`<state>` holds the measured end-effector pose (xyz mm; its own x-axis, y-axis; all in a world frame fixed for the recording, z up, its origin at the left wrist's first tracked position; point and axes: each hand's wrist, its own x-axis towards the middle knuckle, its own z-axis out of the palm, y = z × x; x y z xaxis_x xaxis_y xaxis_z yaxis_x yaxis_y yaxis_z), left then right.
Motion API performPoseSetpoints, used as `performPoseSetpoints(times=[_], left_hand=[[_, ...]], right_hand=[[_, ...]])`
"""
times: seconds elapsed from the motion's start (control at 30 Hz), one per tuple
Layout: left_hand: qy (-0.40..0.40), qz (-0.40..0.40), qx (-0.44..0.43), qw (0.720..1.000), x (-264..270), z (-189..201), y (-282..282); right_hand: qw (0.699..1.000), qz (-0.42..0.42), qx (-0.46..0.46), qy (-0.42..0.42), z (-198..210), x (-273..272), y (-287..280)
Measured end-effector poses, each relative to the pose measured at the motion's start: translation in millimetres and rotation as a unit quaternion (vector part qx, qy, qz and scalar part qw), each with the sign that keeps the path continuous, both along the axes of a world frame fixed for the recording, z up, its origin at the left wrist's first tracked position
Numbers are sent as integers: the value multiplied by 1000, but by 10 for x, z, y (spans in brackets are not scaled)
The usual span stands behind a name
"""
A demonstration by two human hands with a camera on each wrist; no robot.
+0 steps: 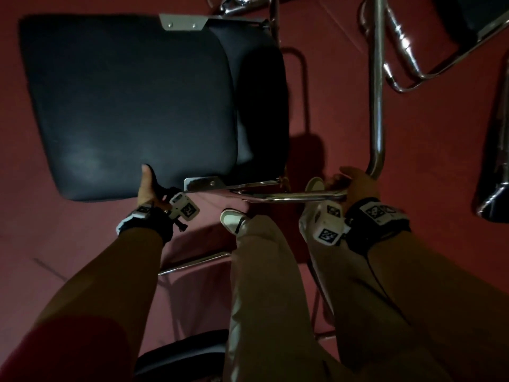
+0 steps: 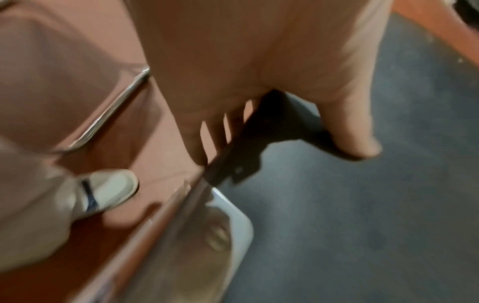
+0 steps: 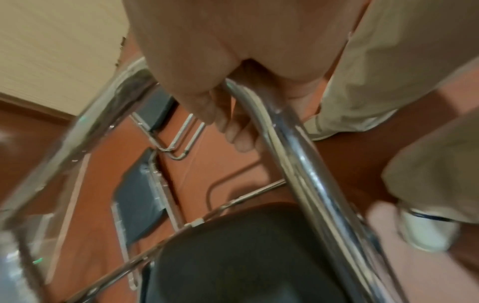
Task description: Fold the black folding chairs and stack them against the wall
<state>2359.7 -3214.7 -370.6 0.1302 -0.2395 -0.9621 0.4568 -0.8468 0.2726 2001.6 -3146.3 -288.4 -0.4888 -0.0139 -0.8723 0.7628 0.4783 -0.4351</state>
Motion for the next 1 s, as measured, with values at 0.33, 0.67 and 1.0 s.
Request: performPoseSetpoints(times=[0.33,0.67,1.0], left_hand=[[74,175,-63,980,36,-157,69],[79,165,-65,981,-215,4,149],[61,111,-123,984,-874,656,11]], right_hand=[[998,8,19,60,-141,-21,24],[990,58,26,128,-139,-306,75],[997,33,32,59,-33,-1087,163]])
